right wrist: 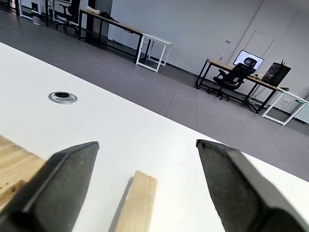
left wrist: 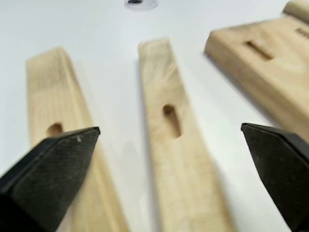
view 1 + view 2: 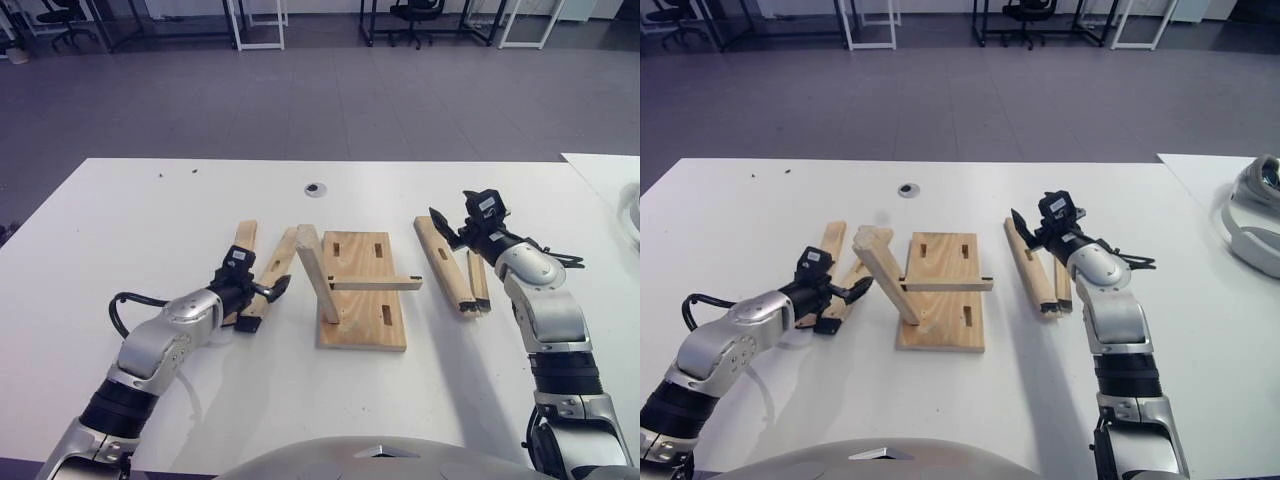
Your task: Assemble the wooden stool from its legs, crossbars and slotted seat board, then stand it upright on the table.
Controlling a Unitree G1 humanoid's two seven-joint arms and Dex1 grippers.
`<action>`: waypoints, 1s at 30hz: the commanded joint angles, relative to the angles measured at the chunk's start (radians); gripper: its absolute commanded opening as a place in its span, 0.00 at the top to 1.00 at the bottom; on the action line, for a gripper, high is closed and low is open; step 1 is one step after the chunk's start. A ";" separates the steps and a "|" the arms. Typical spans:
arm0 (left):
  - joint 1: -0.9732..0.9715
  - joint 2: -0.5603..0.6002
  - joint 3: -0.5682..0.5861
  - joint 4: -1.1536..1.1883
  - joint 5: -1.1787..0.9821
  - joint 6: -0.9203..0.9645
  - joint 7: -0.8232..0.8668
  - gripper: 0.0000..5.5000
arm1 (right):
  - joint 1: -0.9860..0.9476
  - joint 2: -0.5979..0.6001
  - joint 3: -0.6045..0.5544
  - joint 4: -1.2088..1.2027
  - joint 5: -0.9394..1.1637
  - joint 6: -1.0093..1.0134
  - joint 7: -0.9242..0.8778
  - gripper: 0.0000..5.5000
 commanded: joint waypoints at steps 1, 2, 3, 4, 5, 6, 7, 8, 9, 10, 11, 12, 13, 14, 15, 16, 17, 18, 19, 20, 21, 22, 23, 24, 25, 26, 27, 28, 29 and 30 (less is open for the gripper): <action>-0.005 -0.042 0.016 0.018 0.017 0.046 -0.057 0.05 | 0.014 0.008 0.016 0.009 -0.013 -0.011 -0.009 0.32; 0.000 -0.047 0.017 0.016 0.025 0.049 -0.074 0.07 | 0.014 0.007 0.018 0.010 -0.013 -0.012 -0.011 0.32; 0.004 -0.049 0.016 0.012 0.039 0.050 -0.086 0.11 | 0.014 0.006 0.020 0.010 -0.014 -0.012 -0.012 0.32; 0.007 -0.050 0.015 0.004 0.057 0.050 -0.093 0.14 | 0.013 0.005 0.027 0.013 -0.017 -0.014 -0.011 0.32; 0.008 -0.051 0.015 -0.004 0.074 0.052 -0.100 0.19 | 0.012 0.006 0.033 0.015 -0.020 -0.015 -0.010 0.32; 0.010 -0.054 0.016 -0.010 0.085 0.059 -0.105 0.21 | 0.010 0.006 0.040 0.017 -0.024 -0.017 -0.009 0.32; 0.012 -0.055 0.015 -0.015 0.096 0.068 -0.108 0.24 | 0.008 0.008 0.045 0.018 -0.026 -0.018 -0.009 0.32; 0.017 -0.041 -0.003 -0.016 0.130 0.071 -0.116 0.27 | 0.005 0.008 0.050 0.021 -0.028 -0.020 -0.007 0.32; 0.022 -0.026 -0.023 -0.017 0.163 0.075 -0.126 0.30 | 0.001 0.007 0.055 0.024 -0.032 -0.026 -0.004 0.32; 0.026 -0.016 -0.041 -0.018 0.187 0.082 -0.141 0.32 | 0.003 0.006 0.057 0.021 -0.035 -0.029 -0.004 0.32; 0.030 -0.008 -0.055 -0.021 0.212 0.089 -0.153 0.34 | 0.004 0.005 0.059 0.019 -0.038 -0.031 -0.004 0.32; 0.032 -0.003 -0.064 -0.022 0.232 0.095 -0.161 0.38 | 0.004 0.004 0.061 0.019 -0.041 -0.034 -0.004 0.32; 0.035 -0.001 -0.068 -0.020 0.252 0.099 -0.166 0.39 | 0.003 0.004 0.063 0.019 -0.043 -0.035 -0.004 0.32; 0.036 0.003 -0.072 -0.019 0.271 0.097 -0.170 0.44 | 0.002 0.005 0.064 0.020 -0.045 -0.036 -0.004 0.32; 0.037 0.005 -0.074 -0.018 0.288 0.095 -0.177 0.46 | 0.002 0.006 0.066 0.020 -0.045 -0.037 -0.004 0.32; 0.040 0.006 -0.077 -0.019 0.305 0.087 -0.180 0.50 | 0.002 0.007 0.068 0.018 -0.044 -0.036 -0.001 0.32; 0.039 -0.012 -0.064 -0.028 0.308 0.079 -0.174 0.52 | 0.001 0.014 0.066 0.017 -0.027 -0.029 0.007 0.32; 0.029 -0.057 -0.023 -0.048 0.279 0.071 -0.166 0.55 | -0.010 0.031 0.046 0.007 0.023 0.002 0.023 0.32; 0.013 -0.099 0.010 -0.076 0.237 0.049 -0.176 0.58 | -0.028 0.050 0.018 -0.007 0.089 0.047 0.041 0.32; -0.013 -0.144 0.050 -0.101 0.197 0.039 -0.174 0.61 | -0.060 0.073 -0.024 -0.024 0.177 0.106 0.054 0.32; -0.034 -0.172 0.075 -0.121 0.178 0.029 -0.177 0.62 | -0.092 0.093 -0.062 -0.039 0.257 0.162 0.061 0.32; -0.079 -0.202 0.113 -0.138 0.159 0.020 -0.167 0.62 | -0.157 0.119 -0.116 -0.052 0.385 0.244 0.066 0.32; -0.139 -0.222 0.145 -0.150 0.148 0.006 -0.162 0.62 | -0.231 0.155 -0.169 -0.055 0.520 0.322 0.051 0.32; -0.199 -0.229 0.159 -0.157 0.151 -0.023 -0.177 0.62 | -0.298 0.193 -0.204 -0.054 0.629 0.386 0.027 0.32; -0.246 -0.232 0.165 -0.161 0.153 -0.041 -0.189 0.62 | -0.345 0.222 -0.225 -0.053 0.706 0.432 0.003 0.32; -0.289 -0.230 0.153 -0.159 0.168 -0.071 -0.214 0.62 | -0.384 0.257 -0.237 -0.051 0.770 0.465 -0.034 0.32; -0.320 -0.227 0.139 -0.154 0.185 -0.100 -0.239 0.62 | -0.418 0.292 -0.250 -0.048 0.829 0.489 -0.074 0.32; -0.342 -0.224 0.126 -0.149 0.199 -0.125 -0.259 0.62 | -0.450 0.324 -0.263 -0.039 0.883 0.508 -0.112 0.32; -0.358 -0.226 0.115 -0.145 0.209 -0.153 -0.280 0.62 | -0.477 0.348 -0.271 -0.026 0.924 0.520 -0.146 0.32; -0.369 -0.231 0.108 -0.147 0.215 -0.168 -0.295 0.62 | -0.496 0.369 -0.280 -0.005 0.949 0.522 -0.181 0.32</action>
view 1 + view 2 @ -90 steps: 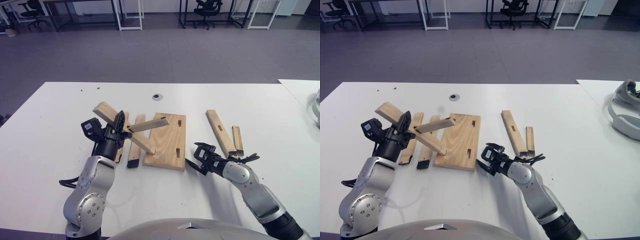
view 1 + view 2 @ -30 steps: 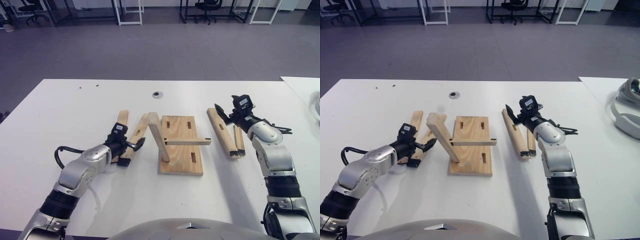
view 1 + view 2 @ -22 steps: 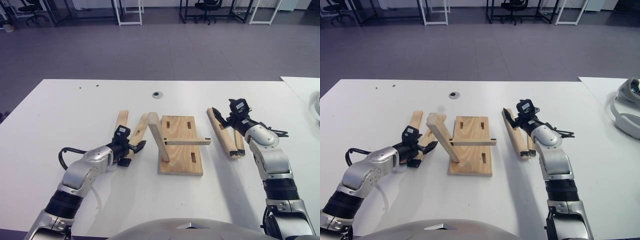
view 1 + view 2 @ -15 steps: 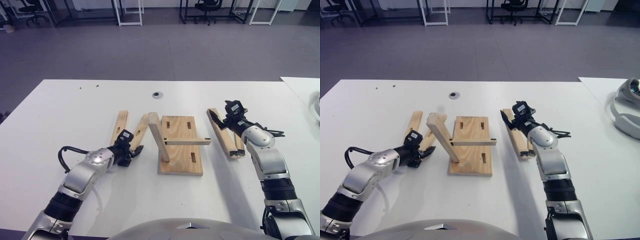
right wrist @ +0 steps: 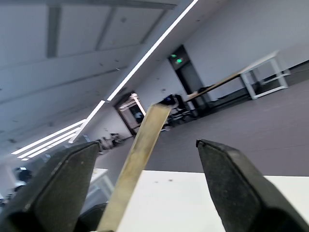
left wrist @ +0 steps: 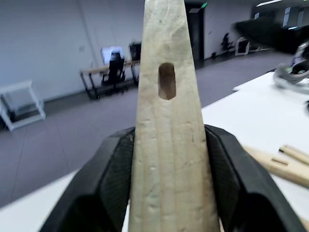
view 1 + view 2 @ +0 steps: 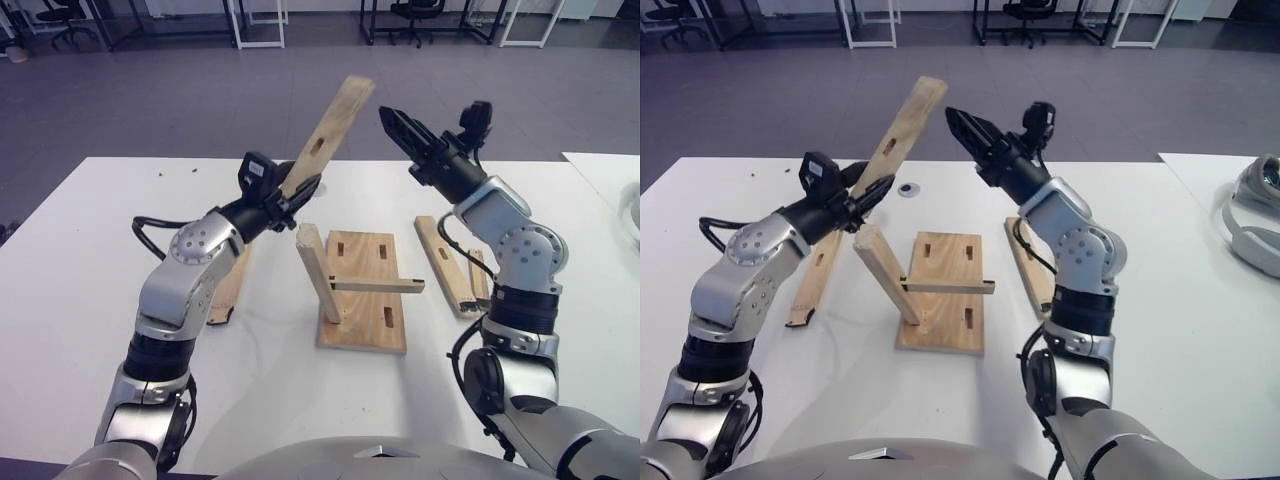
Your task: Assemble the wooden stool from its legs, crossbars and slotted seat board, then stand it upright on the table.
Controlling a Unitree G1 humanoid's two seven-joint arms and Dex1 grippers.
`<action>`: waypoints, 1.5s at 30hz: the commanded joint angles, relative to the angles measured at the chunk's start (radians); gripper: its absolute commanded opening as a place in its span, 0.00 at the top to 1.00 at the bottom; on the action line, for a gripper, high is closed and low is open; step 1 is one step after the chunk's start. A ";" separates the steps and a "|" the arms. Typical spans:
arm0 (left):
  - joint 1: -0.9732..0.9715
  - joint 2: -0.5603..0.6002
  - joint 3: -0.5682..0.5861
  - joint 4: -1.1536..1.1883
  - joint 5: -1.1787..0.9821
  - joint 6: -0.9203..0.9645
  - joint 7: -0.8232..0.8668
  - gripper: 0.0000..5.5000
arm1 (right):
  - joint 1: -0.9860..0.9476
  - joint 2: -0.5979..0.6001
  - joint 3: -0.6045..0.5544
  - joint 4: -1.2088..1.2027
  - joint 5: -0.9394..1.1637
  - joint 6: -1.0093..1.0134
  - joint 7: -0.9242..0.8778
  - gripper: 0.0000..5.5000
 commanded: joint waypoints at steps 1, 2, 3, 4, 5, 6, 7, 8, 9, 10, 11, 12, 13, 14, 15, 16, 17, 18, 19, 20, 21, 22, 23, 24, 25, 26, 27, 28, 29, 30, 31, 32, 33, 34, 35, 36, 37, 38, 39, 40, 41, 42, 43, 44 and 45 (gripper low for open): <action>-0.049 -0.002 -0.036 -0.003 0.034 -0.062 -0.061 0.62 | -0.090 0.069 -0.045 0.060 0.104 0.026 -0.121 0.32; -0.051 0.000 -0.050 -0.011 0.042 -0.071 -0.077 0.62 | -0.104 0.081 -0.060 0.075 0.132 0.021 -0.149 0.32; -0.050 0.002 -0.062 -0.016 0.049 -0.079 -0.091 0.62 | -0.115 0.089 -0.072 0.084 0.156 0.018 -0.169 0.32; -0.047 0.005 -0.071 -0.018 0.058 -0.086 -0.104 0.62 | -0.124 0.093 -0.082 0.088 0.182 0.018 -0.186 0.32; -0.044 0.013 -0.078 -0.017 0.070 -0.096 -0.120 0.62 | -0.128 0.094 -0.088 0.088 0.205 0.020 -0.200 0.35; -0.042 0.019 -0.081 -0.014 0.079 -0.105 -0.134 0.62 | -0.130 0.093 -0.090 0.086 0.223 0.024 -0.212 0.37; -0.042 0.025 -0.082 -0.010 0.084 -0.113 -0.146 0.62 | -0.130 0.091 -0.090 0.083 0.239 0.028 -0.223 0.42; -0.045 0.032 -0.079 -0.004 0.092 -0.124 -0.162 0.62 | -0.129 0.088 -0.090 0.077 0.260 0.035 -0.236 0.46; -0.050 0.039 -0.075 0.001 0.098 -0.133 -0.176 0.62 | -0.126 0.083 -0.090 0.070 0.278 0.044 -0.246 0.49; -0.056 0.045 -0.071 0.006 0.102 -0.141 -0.190 0.62 | -0.122 0.077 -0.090 0.063 0.298 0.052 -0.257 0.50; -0.061 0.050 -0.067 0.011 0.105 -0.147 -0.199 0.62 | -0.117 0.072 -0.088 0.056 0.313 0.059 -0.267 0.53; -0.065 0.051 -0.063 0.015 0.103 -0.152 -0.207 0.62 | -0.110 0.064 -0.084 0.051 0.321 0.064 -0.275 0.57; -0.069 0.052 -0.062 0.016 0.101 -0.162 -0.219 0.62 | -0.103 0.056 -0.084 0.047 0.329 0.066 -0.285 0.60; -0.071 0.056 -0.063 0.017 0.101 -0.170 -0.231 0.62 | -0.096 0.048 -0.085 0.044 0.341 0.069 -0.293 0.63; -0.074 0.059 -0.065 0.019 0.103 -0.178 -0.242 0.62 | -0.091 0.042 -0.086 0.041 0.352 0.071 -0.300 0.66; -0.078 0.062 -0.064 0.023 0.105 -0.184 -0.250 0.62 | -0.086 0.035 -0.085 0.037 0.365 0.078 -0.307 0.68; -0.084 0.065 -0.064 0.029 0.107 -0.190 -0.259 0.62 | -0.077 0.028 -0.081 0.028 0.374 0.086 -0.311 0.71; -0.087 0.067 -0.063 0.033 0.109 -0.194 -0.265 0.62 | -0.069 0.022 -0.075 0.020 0.380 0.090 -0.315 0.75; -0.094 0.067 -0.063 0.041 0.113 -0.200 -0.269 0.55 | -0.058 0.019 -0.072 0.009 0.386 0.089 -0.325 0.77; -0.101 0.065 -0.064 0.050 0.119 -0.206 -0.269 0.53 | -0.047 0.019 -0.071 -0.003 0.392 0.085 -0.337 0.81; -0.107 0.060 -0.066 0.057 0.124 -0.211 -0.267 0.50 | -0.037 0.022 -0.073 -0.016 0.400 0.078 -0.355 0.82; -0.112 0.054 -0.068 0.063 0.130 -0.216 -0.264 0.48 | -0.020 0.027 -0.076 -0.035 0.407 0.067 -0.378 0.82; -0.114 0.048 -0.068 0.067 0.134 -0.219 -0.261 0.45 | -0.006 0.031 -0.077 -0.051 0.414 0.056 -0.396 0.82; -0.109 0.044 -0.068 0.066 0.140 -0.220 -0.255 0.42 | 0.023 0.030 -0.082 -0.087 0.411 0.034 -0.403 0.82; -0.092 0.048 -0.053 0.060 0.141 -0.217 -0.246 0.38 | 0.063 0.028 -0.094 -0.132 0.408 0.011 -0.416 0.82; -0.062 0.057 -0.015 0.048 0.131 -0.205 -0.231 0.35 | 0.112 0.025 -0.117 -0.185 0.420 -0.017 -0.441 0.82; -0.019 0.073 0.037 0.029 0.118 -0.188 -0.216 0.31 | 0.169 0.014 -0.149 -0.241 0.427 -0.044 -0.471 0.82; 0.024 0.087 0.084 0.011 0.105 -0.171 -0.203 0.28 | 0.219 -0.005 -0.177 -0.283 0.433 -0.061 -0.495 0.82; 0.087 0.098 0.129 -0.017 0.097 -0.151 -0.188 0.25 | 0.276 -0.037 -0.202 -0.323 0.430 -0.062 -0.514 0.82; 0.150 0.101 0.160 -0.047 0.091 -0.133 -0.174 0.23 | 0.330 -0.067 -0.219 -0.357 0.436 -0.059 -0.530 0.82; 0.224 0.095 0.179 -0.083 0.086 -0.112 -0.154 0.20 | 0.396 -0.093 -0.232 -0.399 0.462 -0.050 -0.554 0.82; 0.302 0.079 0.195 -0.119 0.083 -0.092 -0.128 0.16 | 0.465 -0.118 -0.242 -0.434 0.495 -0.041 -0.576 0.82; 0.383 0.056 0.200 -0.147 0.090 -0.080 -0.094 0.13 | 0.543 -0.135 -0.252 -0.466 0.531 -0.035 -0.602 0.82; 0.450 0.025 0.188 -0.163 0.105 -0.083 -0.055 0.09 | 0.627 -0.148 -0.260 -0.489 0.567 -0.033 -0.622 0.82; 0.490 -0.008 0.170 -0.175 0.118 -0.083 -0.016 0.06 | 0.693 -0.159 -0.262 -0.499 0.594 -0.032 -0.635 0.82; 0.496 -0.040 0.149 -0.180 0.122 -0.077 0.016 0.03 | 0.755 -0.166 -0.262 -0.513 0.612 -0.033 -0.642 0.82; 0.496 -0.070 0.138 -0.192 0.121 -0.063 0.050 0.02 | 0.792 -0.182 -0.256 -0.513 0.628 -0.037 -0.644 0.82; 0.487 -0.092 0.127 -0.199 0.123 -0.050 0.075 0.02 | 0.824 -0.195 -0.257 -0.513 0.641 -0.048 -0.647 0.82; 0.489 -0.106 0.115 -0.208 0.134 -0.043 0.097 0.02 | 0.840 -0.209 -0.257 -0.505 0.648 -0.059 -0.650 0.82; 0.493 -0.119 0.100 -0.212 0.146 -0.040 0.116 0.02 | 0.852 -0.213 -0.252 -0.499 0.639 -0.074 -0.652 0.82; 0.495 -0.128 0.089 -0.215 0.153 -0.038 0.129 0.02 | 0.862 -0.213 -0.244 -0.497 0.626 -0.087 -0.654 0.82; 0.503 -0.142 0.078 -0.227 0.158 -0.033 0.147 0.02 | 0.865 -0.215 -0.225 -0.491 0.595 -0.094 -0.648 0.82; 0.508 -0.154 0.068 -0.238 0.157 -0.028 0.161 0.02 | 0.871 -0.218 -0.205 -0.489 0.554 -0.102 -0.637 0.82; 0.507 -0.167 0.053 -0.246 0.160 -0.023 0.173 0.02 | 0.882 -0.217 -0.186 -0.494 0.521 -0.112 -0.629 0.82; 0.503 -0.174 0.039 -0.249 0.164 -0.019 0.179 0.02 | 0.893 -0.217 -0.169 -0.502 0.496 -0.120 -0.622 0.82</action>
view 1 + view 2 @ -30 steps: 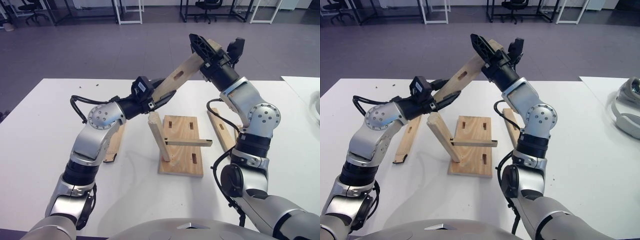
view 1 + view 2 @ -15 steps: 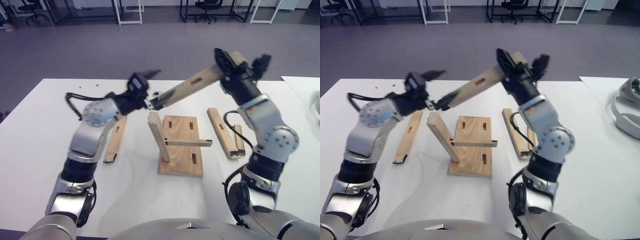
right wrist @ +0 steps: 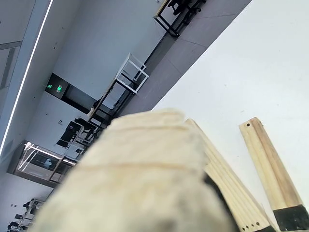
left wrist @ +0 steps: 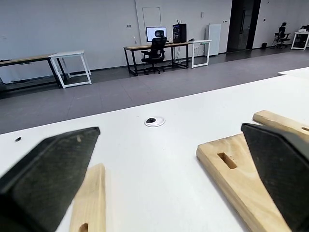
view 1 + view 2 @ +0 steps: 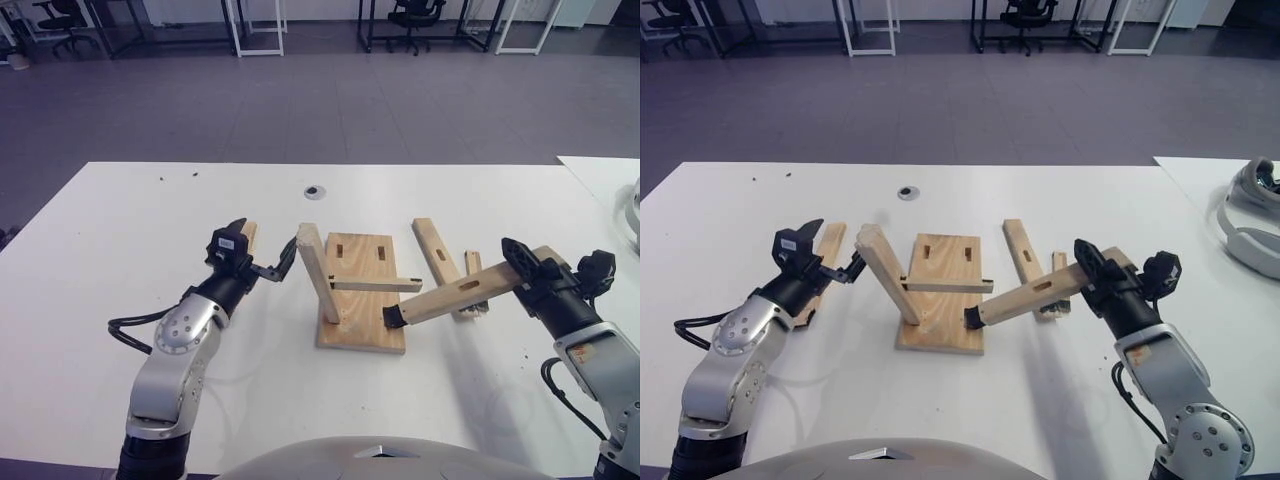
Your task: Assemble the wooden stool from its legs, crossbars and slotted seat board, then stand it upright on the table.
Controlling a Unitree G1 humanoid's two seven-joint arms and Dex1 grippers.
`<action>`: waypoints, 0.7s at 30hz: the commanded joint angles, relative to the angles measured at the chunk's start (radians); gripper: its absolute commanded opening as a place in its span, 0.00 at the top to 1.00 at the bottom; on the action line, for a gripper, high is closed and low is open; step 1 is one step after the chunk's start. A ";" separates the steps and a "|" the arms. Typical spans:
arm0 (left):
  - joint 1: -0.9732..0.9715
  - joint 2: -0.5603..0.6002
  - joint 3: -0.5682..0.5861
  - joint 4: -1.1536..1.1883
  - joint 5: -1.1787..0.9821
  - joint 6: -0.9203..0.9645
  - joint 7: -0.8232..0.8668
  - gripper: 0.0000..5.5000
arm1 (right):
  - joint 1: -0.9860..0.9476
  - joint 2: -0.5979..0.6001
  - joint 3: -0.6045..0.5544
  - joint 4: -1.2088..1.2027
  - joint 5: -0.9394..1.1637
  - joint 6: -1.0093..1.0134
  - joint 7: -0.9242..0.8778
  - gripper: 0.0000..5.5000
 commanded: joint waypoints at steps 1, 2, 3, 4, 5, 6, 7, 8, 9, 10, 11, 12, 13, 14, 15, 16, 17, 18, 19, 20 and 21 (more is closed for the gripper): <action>-0.006 -0.030 -0.046 -0.024 0.018 0.031 0.034 0.02 | 0.039 -0.006 0.061 -0.017 -0.098 -0.030 0.011 0.82; -0.013 -0.034 -0.050 -0.024 0.017 0.035 0.037 0.02 | 0.045 -0.001 0.075 -0.025 -0.098 -0.040 0.012 0.82; -0.019 -0.036 -0.049 -0.022 0.015 0.037 0.039 0.02 | 0.051 0.002 0.090 -0.032 -0.106 -0.049 0.016 0.82; -0.020 -0.038 -0.048 -0.024 0.015 0.039 0.042 0.02 | 0.057 -0.003 0.103 -0.037 -0.122 -0.057 0.021 0.82; -0.019 -0.039 -0.047 -0.026 0.015 0.040 0.045 0.02 | 0.067 -0.026 0.124 -0.058 -0.174 -0.059 0.038 0.82; -0.015 -0.039 -0.046 -0.032 0.016 0.042 0.049 0.02 | 0.070 -0.047 0.138 -0.085 -0.220 -0.063 0.039 0.82; -0.009 -0.039 -0.047 -0.040 0.015 0.046 0.051 0.02 | 0.066 -0.089 0.154 -0.121 -0.303 -0.068 0.055 0.82; -0.006 -0.040 -0.049 -0.046 0.015 0.050 0.053 0.02 | 0.054 -0.113 0.166 -0.151 -0.353 -0.076 0.063 0.82; -0.004 -0.041 -0.051 -0.052 0.016 0.054 0.056 0.02 | 0.025 -0.128 0.170 -0.159 -0.382 -0.085 0.059 0.81; -0.005 -0.044 -0.055 -0.054 0.018 0.058 0.059 0.02 | -0.004 -0.143 0.182 -0.159 -0.417 -0.092 0.065 0.81; -0.008 -0.046 -0.059 -0.054 0.019 0.061 0.062 0.02 | -0.025 -0.149 0.195 -0.152 -0.441 -0.099 0.071 0.81; -0.014 -0.049 -0.063 -0.054 0.017 0.064 0.063 0.02 | -0.036 -0.146 0.211 -0.146 -0.461 -0.104 0.078 0.82; -0.024 -0.053 -0.069 -0.055 0.014 0.070 0.062 0.02 | -0.038 -0.138 0.234 -0.142 -0.479 -0.105 0.088 0.82; -0.033 -0.057 -0.076 -0.056 0.012 0.076 0.063 0.02 | -0.035 -0.130 0.254 -0.138 -0.491 -0.103 0.097 0.82; -0.046 -0.064 -0.085 -0.055 0.011 0.082 0.065 0.02 | -0.034 -0.128 0.282 -0.130 -0.505 -0.090 0.102 0.82; -0.060 -0.077 -0.097 -0.059 0.007 0.091 0.072 0.02 | -0.038 -0.129 0.309 -0.116 -0.526 -0.074 0.101 0.82; -0.073 -0.090 -0.109 -0.063 0.002 0.100 0.078 0.02 | -0.042 -0.131 0.330 -0.101 -0.537 -0.056 0.095 0.82; -0.082 -0.106 -0.127 -0.075 -0.001 0.115 0.087 0.02 | -0.050 -0.134 0.349 -0.083 -0.557 -0.038 0.087 0.82; -0.086 -0.124 -0.151 -0.088 0.001 0.130 0.099 0.02 | -0.059 -0.136 0.362 -0.069 -0.580 -0.024 0.070 0.82; -0.084 -0.136 -0.172 -0.099 0.007 0.143 0.110 0.02 | -0.066 -0.138 0.374 -0.061 -0.596 -0.015 0.063 0.82; -0.074 -0.149 -0.191 -0.110 0.013 0.156 0.125 0.02 | -0.070 -0.142 0.390 -0.066 -0.616 -0.006 0.059 0.82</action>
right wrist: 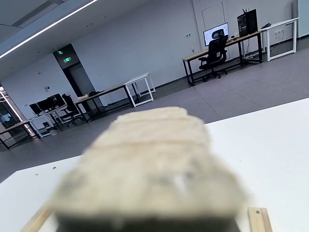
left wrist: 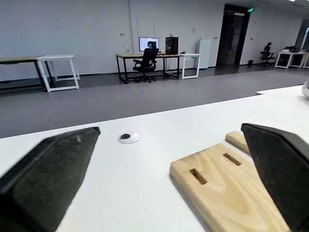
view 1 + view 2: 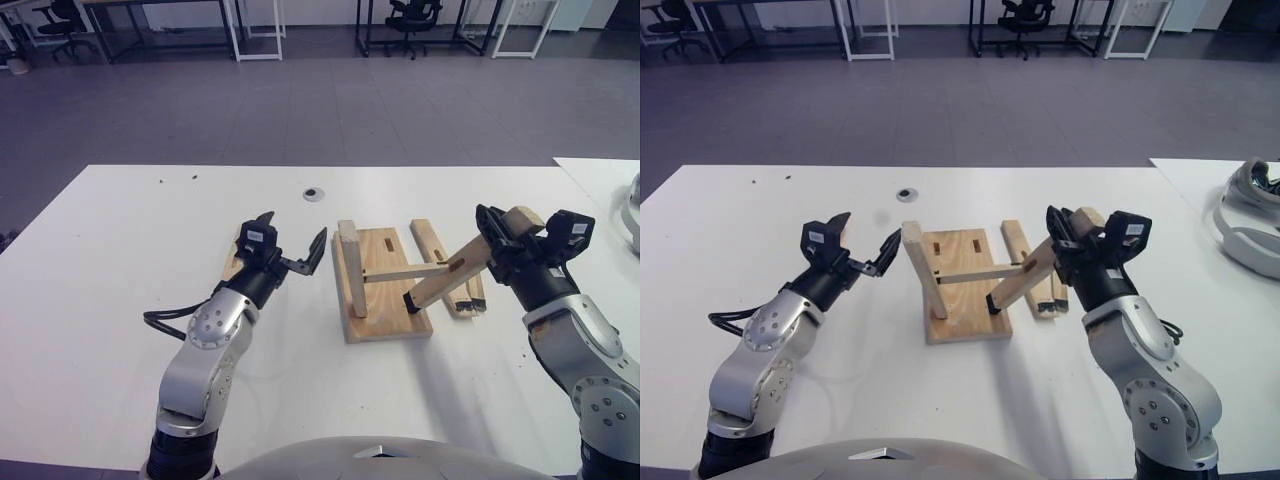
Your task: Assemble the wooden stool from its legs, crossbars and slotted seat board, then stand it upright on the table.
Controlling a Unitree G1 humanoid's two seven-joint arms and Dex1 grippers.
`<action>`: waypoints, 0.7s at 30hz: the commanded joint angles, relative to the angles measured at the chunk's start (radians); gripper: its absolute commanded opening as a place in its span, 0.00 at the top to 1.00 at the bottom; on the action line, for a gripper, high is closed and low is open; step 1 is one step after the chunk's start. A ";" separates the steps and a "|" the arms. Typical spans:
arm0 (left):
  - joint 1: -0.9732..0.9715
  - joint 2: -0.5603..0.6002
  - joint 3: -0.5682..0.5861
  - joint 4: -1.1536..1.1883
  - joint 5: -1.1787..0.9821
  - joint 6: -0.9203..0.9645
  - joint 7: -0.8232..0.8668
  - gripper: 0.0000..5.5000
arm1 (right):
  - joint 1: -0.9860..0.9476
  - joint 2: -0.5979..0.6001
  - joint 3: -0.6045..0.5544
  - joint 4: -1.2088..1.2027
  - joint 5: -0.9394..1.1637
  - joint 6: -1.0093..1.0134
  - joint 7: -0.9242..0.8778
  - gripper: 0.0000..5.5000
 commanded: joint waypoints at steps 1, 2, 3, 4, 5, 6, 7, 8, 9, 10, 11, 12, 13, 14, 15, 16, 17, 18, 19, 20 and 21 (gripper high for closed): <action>0.014 -0.047 -0.067 -0.039 0.017 0.061 0.058 0.02 | 0.031 -0.022 0.101 0.053 -0.089 0.133 -0.038 0.82; 0.023 -0.058 -0.074 -0.044 0.024 0.072 0.077 0.02 | 0.033 -0.025 0.119 0.038 -0.102 0.143 -0.039 0.82; 0.033 -0.073 -0.078 -0.050 0.033 0.084 0.104 0.02 | 0.037 -0.026 0.141 0.019 -0.116 0.150 -0.042 0.82; 0.043 -0.089 -0.084 -0.052 0.043 0.093 0.131 0.02 | 0.045 -0.030 0.164 -0.001 -0.131 0.152 -0.037 0.82; 0.049 -0.100 -0.093 -0.053 0.051 0.099 0.153 0.02 | 0.053 -0.033 0.177 -0.013 -0.141 0.153 -0.030 0.82; 0.055 -0.110 -0.104 -0.053 0.061 0.103 0.171 0.02 | 0.061 -0.041 0.183 -0.017 -0.153 0.154 -0.018 0.82; 0.061 -0.118 -0.116 -0.052 0.073 0.104 0.185 0.02 | 0.063 -0.052 0.184 -0.014 -0.165 0.158 -0.006 0.82; 0.065 -0.122 -0.126 -0.051 0.083 0.105 0.194 0.02 | 0.062 -0.061 0.185 -0.011 -0.173 0.162 0.003 0.82; 0.064 -0.123 -0.138 -0.050 0.096 0.106 0.204 0.02 | 0.048 -0.074 0.195 -0.007 -0.187 0.175 0.008 0.82; 0.060 -0.122 -0.150 -0.050 0.110 0.107 0.210 0.02 | 0.033 -0.085 0.204 -0.003 -0.198 0.194 0.006 0.82; 0.057 -0.119 -0.164 -0.050 0.126 0.109 0.215 0.02 | 0.016 -0.107 0.221 -0.001 -0.216 0.219 0.006 0.82; 0.051 -0.118 -0.180 -0.046 0.143 0.107 0.221 0.02 | 0.001 -0.138 0.246 0.002 -0.238 0.249 0.012 0.82; 0.043 -0.119 -0.199 -0.039 0.162 0.106 0.229 0.02 | -0.007 -0.153 0.265 0.011 -0.232 0.280 0.018 0.75; 0.032 -0.122 -0.219 -0.030 0.181 0.104 0.234 0.02 | -0.009 -0.166 0.293 0.019 -0.217 0.308 0.044 0.71; 0.018 -0.127 -0.236 -0.014 0.200 0.107 0.242 0.02 | -0.008 -0.172 0.320 0.022 -0.204 0.329 0.077 0.66; 0.007 -0.137 -0.249 0.001 0.221 0.114 0.252 0.02 | -0.017 -0.167 0.328 0.024 -0.192 0.343 0.105 0.63; 0.002 -0.150 -0.259 0.016 0.237 0.125 0.267 0.02 | -0.032 -0.152 0.319 0.026 -0.167 0.349 0.122 0.59; 0.005 -0.163 -0.266 0.027 0.252 0.135 0.283 0.02 | -0.048 -0.139 0.307 0.023 -0.154 0.347 0.133 0.55; 0.011 -0.176 -0.271 0.034 0.266 0.142 0.296 0.02 | -0.061 -0.128 0.297 0.020 -0.149 0.342 0.140 0.52; 0.019 -0.187 -0.270 0.040 0.277 0.149 0.313 0.02 | -0.071 -0.119 0.292 0.010 -0.150 0.333 0.147 0.48; 0.026 -0.194 -0.269 0.045 0.287 0.158 0.324 0.02 | -0.079 -0.115 0.289 0.000 -0.155 0.326 0.154 0.44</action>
